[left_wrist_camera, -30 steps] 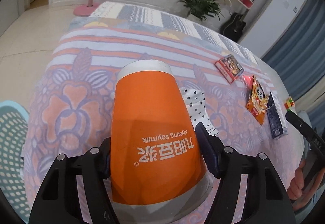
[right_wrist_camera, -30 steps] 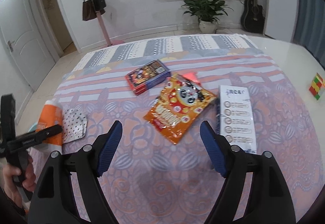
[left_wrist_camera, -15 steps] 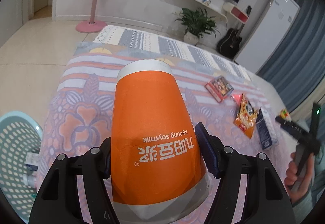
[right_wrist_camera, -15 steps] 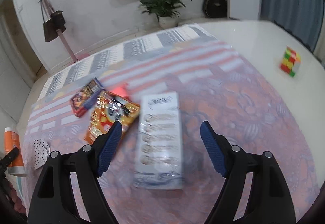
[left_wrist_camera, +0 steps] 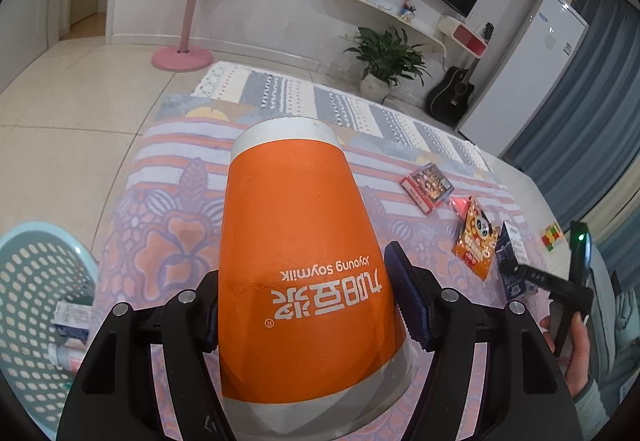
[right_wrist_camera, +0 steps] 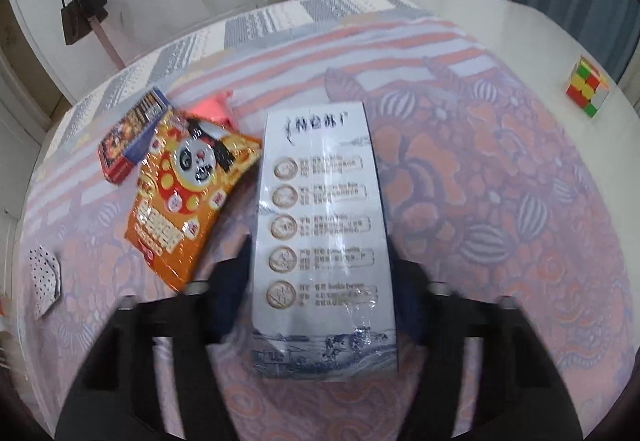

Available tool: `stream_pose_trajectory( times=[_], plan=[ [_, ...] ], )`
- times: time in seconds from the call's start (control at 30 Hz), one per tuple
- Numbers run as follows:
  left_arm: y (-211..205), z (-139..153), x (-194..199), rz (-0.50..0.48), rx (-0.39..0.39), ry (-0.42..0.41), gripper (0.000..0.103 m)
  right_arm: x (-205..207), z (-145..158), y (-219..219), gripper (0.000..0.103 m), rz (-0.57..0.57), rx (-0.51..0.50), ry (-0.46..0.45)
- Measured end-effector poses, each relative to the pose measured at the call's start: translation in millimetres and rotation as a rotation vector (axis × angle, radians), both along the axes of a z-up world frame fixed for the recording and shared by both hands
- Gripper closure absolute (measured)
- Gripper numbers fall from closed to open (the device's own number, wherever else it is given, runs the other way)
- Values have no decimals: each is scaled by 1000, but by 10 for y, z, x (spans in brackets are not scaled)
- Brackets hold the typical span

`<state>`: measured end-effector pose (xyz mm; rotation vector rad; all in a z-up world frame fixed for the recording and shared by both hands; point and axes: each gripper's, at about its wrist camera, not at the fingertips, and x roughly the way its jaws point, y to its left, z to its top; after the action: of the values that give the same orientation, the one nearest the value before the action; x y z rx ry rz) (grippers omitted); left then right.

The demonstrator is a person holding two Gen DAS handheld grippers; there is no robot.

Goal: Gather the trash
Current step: 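Grasp the white milk carton with the right tool while the left tool holds the orange cup, then carry the cup and carton over the blue basket and open both tools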

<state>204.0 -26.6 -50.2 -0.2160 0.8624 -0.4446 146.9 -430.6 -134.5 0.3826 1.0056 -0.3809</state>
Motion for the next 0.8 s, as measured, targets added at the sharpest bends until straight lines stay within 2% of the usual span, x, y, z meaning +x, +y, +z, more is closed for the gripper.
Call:
stream_pose_trajectory(
  times=[0.1,0.3,0.4,0.63,0.8],
  plan=[
    [115,124,-35,23,-15,-11,37,-55,88,62,52,14,-12,-22],
    [493,354,-246,84,-31,-40,37,-185,640,463,52,108,-60,-176],
    [758,427,-374,140,-31,-46,37,-164,872,754,52,176,-44,-237],
    [1467,493,-672,295,-30,-53,37,34,1286,1907,52,437,29,-342],
    [2067,388,-877,448,-45,-34,37,233,1326,2903,52,638,84,-348]
  ],
)
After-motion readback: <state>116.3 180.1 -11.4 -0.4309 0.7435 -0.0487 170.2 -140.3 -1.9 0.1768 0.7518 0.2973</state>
